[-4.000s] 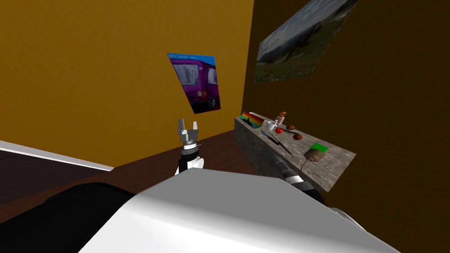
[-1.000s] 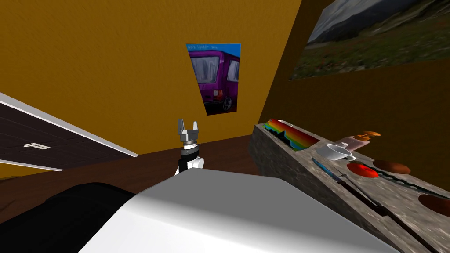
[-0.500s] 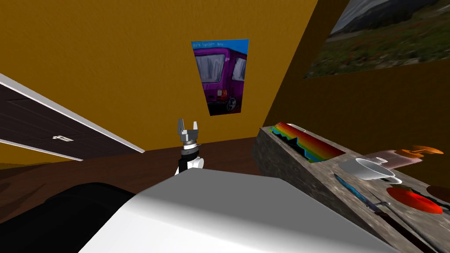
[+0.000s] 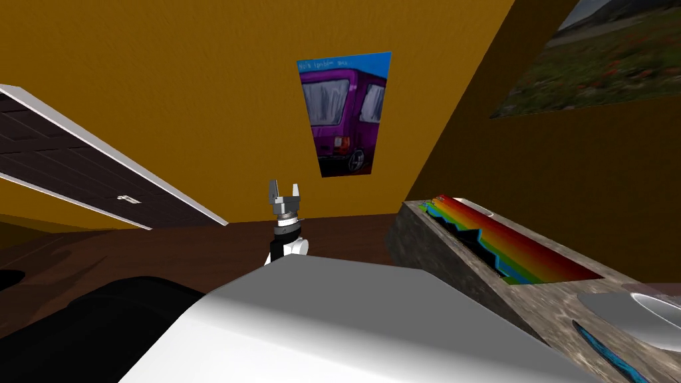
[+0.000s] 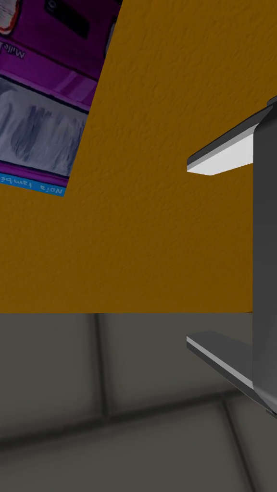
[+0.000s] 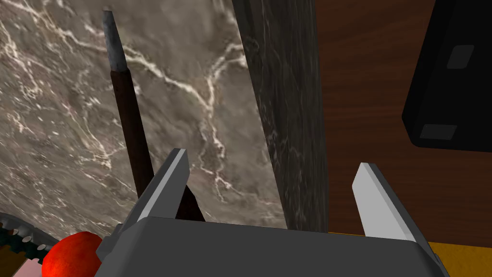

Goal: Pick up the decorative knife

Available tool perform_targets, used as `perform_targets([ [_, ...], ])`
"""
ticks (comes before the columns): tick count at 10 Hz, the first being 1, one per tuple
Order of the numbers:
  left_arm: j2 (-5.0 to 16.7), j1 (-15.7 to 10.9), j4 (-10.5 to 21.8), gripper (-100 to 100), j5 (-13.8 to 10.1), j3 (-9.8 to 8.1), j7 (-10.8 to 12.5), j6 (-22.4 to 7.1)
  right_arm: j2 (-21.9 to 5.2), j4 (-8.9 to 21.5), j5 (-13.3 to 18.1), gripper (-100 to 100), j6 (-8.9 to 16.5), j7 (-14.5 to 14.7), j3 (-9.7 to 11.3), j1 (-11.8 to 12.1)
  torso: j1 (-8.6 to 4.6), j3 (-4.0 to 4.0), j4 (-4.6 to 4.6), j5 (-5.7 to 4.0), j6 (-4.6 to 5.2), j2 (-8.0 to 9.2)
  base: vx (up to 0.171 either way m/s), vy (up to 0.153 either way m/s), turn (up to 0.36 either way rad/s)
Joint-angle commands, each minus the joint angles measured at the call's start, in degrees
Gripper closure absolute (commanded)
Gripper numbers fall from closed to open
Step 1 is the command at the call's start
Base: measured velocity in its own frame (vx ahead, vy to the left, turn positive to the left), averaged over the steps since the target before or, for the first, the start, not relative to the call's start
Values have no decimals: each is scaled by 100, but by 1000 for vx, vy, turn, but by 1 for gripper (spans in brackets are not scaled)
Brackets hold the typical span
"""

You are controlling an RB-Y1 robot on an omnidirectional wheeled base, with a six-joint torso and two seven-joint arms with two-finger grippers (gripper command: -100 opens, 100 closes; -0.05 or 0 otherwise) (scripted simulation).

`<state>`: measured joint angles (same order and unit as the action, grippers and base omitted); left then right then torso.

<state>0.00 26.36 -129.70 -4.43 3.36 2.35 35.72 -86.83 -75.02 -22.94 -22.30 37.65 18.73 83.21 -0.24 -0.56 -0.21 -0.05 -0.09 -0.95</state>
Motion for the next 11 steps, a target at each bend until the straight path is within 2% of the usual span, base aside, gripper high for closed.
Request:
perform_targets([
  [1, 0, 0, 0, 0, 0, 0, 0, 0, -138, -76, -125, -100, 44, 91, -154, 224, 0, 0, 0, 0, 0, 0, 156, -58, 118],
  [3, 0, -1, 0, 0, 0, 0, 0, 0, -399, -10, -283, -100, 1, 156, -176, 189, 14, 18, 7, 2, 3, 30, 186, -96, 212],
  [5, 1, 0, 0, 0, 0, -1, 0, 0, -403, -21, -272, -100, 2, 133, -145, 113, -28, -3, -1, -9, -1, -3, 164, -125, 153],
  [6, 0, 0, 0, 0, 0, 0, 0, 0, -420, -30, -281, 0, 4, 135, -155, 107, 4, 20, 8, -3, 10, 37, 19, -16, 1],
  [7, -1, -1, 0, 0, 0, 0, 0, 0, -214, 239, -93, -100, -78, -45, 61, -154, 30, 40, 16, 5, 11, 69, -12, 7, 187],
  [11, -1, -3, 1, 0, 0, 1, 0, -1, 198, 775, 281, -100, -244, -405, 496, -675, 51, 66, 27, 10, 13, 113, -41, 17, 140],
])
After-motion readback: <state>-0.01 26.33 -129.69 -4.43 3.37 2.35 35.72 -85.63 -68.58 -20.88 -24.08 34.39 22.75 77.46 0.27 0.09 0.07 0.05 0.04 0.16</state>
